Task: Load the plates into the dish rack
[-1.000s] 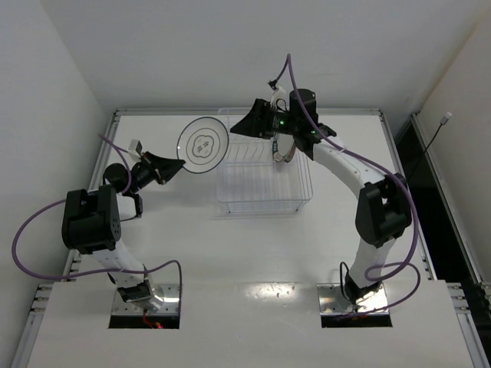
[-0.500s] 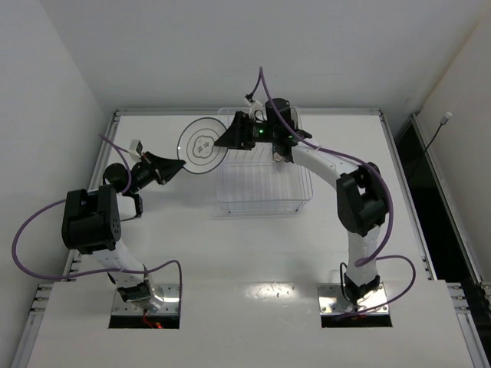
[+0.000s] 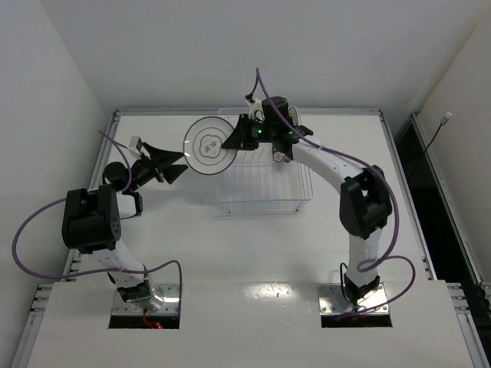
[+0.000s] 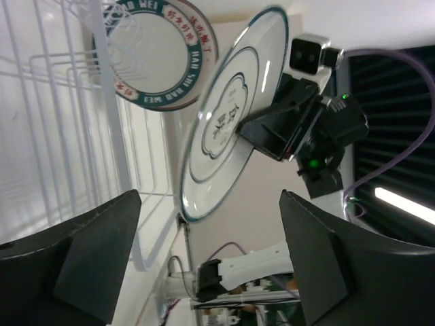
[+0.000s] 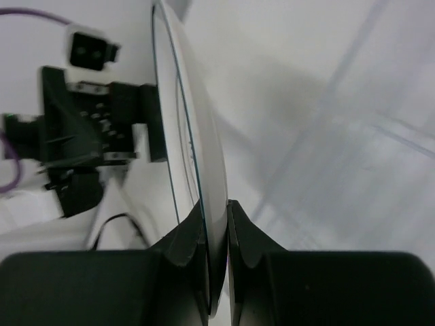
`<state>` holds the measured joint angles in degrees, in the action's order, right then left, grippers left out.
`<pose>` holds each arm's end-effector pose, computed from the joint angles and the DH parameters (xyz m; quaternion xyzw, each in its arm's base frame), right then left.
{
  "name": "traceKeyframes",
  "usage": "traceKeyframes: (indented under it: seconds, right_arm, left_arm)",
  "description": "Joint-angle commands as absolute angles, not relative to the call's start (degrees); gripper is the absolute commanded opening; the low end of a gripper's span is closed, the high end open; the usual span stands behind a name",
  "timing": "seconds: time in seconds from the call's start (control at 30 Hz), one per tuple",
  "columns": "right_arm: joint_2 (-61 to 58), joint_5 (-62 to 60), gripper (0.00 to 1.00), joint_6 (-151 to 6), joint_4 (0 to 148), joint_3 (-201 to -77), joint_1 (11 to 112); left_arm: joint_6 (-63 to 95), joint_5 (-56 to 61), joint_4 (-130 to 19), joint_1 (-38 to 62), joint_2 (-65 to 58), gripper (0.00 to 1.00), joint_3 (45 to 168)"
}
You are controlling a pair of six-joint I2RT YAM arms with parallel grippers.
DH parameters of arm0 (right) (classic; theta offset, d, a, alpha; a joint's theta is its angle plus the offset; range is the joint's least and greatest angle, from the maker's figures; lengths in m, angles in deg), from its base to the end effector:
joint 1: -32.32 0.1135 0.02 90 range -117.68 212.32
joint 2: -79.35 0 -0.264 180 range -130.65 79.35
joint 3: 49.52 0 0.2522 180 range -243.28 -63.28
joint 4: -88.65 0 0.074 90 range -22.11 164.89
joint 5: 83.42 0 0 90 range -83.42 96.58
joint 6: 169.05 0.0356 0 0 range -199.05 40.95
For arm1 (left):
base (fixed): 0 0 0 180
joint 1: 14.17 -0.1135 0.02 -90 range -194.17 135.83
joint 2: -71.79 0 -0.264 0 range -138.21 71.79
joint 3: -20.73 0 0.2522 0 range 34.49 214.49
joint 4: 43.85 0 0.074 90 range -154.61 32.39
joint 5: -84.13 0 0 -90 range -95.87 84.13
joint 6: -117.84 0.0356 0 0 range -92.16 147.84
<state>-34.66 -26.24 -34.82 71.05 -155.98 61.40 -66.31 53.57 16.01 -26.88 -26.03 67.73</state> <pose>0.4027 0.2460 0.2774 -0.0434 0.8226 0.4984 0.2703 0.3054 0.0375 0.1940 -0.2281 0.6388 -0.6749 0.2907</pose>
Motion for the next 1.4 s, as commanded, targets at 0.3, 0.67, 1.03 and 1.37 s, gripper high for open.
traceKeyframes:
  seconds: [0.3, 0.67, 1.03, 1.37]
  right_arm:
    - [-19.2, 24.6, 0.00, -51.6, 39.0, -166.8, 60.0]
    - [-33.1, 40.6, 0.00, -54.5, 29.5, -178.9, 60.6]
    - [-36.6, 39.6, 0.00, -56.1, 33.5, -174.9, 59.6]
    - [-43.8, 33.7, 0.02, -57.3, 37.1, -176.6, 56.7]
  left_arm:
    - [-64.1, 54.2, 27.6, -26.5, -26.7, 0.86, 69.5]
    - [-63.6, 54.2, 26.5, -26.5, -27.3, 0.86, 69.5]
    - [-63.6, 54.2, 26.5, -26.5, -27.8, 0.86, 70.0]
    - [-63.6, 54.8, 26.5, -26.5, -28.3, 0.87, 70.0]
